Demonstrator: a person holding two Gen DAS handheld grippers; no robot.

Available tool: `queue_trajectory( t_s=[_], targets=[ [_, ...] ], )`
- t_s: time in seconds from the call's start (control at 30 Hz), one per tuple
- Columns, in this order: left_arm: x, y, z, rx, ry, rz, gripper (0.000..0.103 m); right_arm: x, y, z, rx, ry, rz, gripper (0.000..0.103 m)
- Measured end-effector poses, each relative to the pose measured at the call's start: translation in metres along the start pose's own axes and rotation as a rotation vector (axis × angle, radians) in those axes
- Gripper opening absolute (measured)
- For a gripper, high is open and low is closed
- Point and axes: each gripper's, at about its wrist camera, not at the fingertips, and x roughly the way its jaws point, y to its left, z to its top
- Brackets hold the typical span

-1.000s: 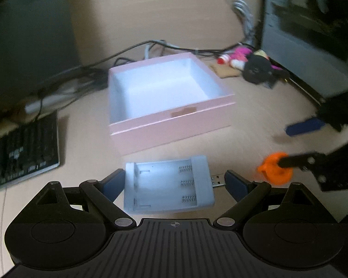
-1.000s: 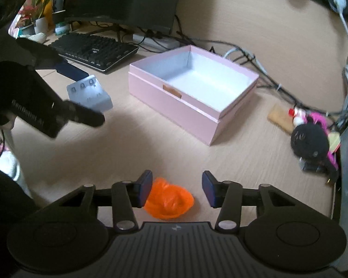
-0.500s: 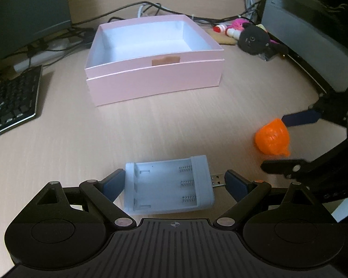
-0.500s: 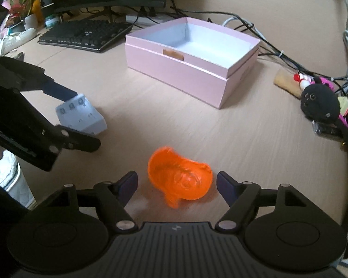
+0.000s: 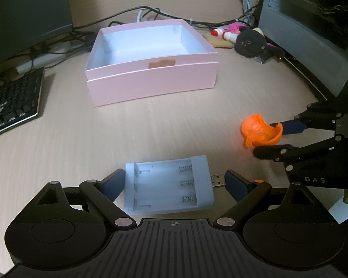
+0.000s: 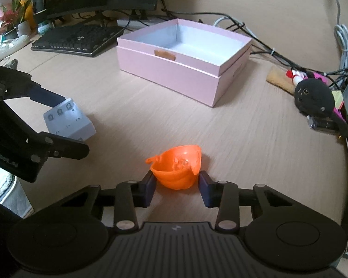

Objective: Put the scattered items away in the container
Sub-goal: 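Lift the orange pumpkin with the right gripper while left holds the charger, then lower the charger and pumpkin into the pink box and open both grippers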

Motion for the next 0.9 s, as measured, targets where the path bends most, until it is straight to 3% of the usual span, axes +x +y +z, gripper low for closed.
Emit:
queue_trajectory(
  t_s=[0.23, 0.37, 0.5, 0.6, 0.67, 0.77, 0.9],
  targets=[
    [-0.008, 0.004, 0.01, 0.022, -0.036, -0.004, 0.095, -0.014, -0.005, 0.014, 0.004, -0.052, 0.0, 0.039],
    [-0.016, 0.014, 0.036, 0.027, -0.101, 0.001, 0.095, -0.027, -0.008, 0.035, -0.022, -0.126, -0.016, 0.039],
    [-0.02, 0.028, 0.088, 0.056, -0.213, 0.029, 0.095, -0.025, -0.012, 0.07, -0.075, -0.231, -0.07, 0.039],
    [-0.016, 0.041, 0.142, 0.087, -0.324, 0.07, 0.096, -0.011, -0.017, 0.109, -0.098, -0.364, -0.158, 0.039],
    [-0.008, 0.054, 0.177, 0.065, -0.363, 0.079, 0.099, 0.005, -0.023, 0.13, -0.116, -0.405, -0.189, 0.057],
    [0.005, 0.071, 0.205, 0.009, -0.374, 0.079, 0.1, 0.021, -0.034, 0.142, -0.122, -0.398, -0.187, 0.059],
    [0.017, 0.076, 0.195, -0.039, -0.355, 0.07, 0.1, 0.03, -0.056, 0.128, -0.071, -0.344, -0.199, 0.06]
  ],
)
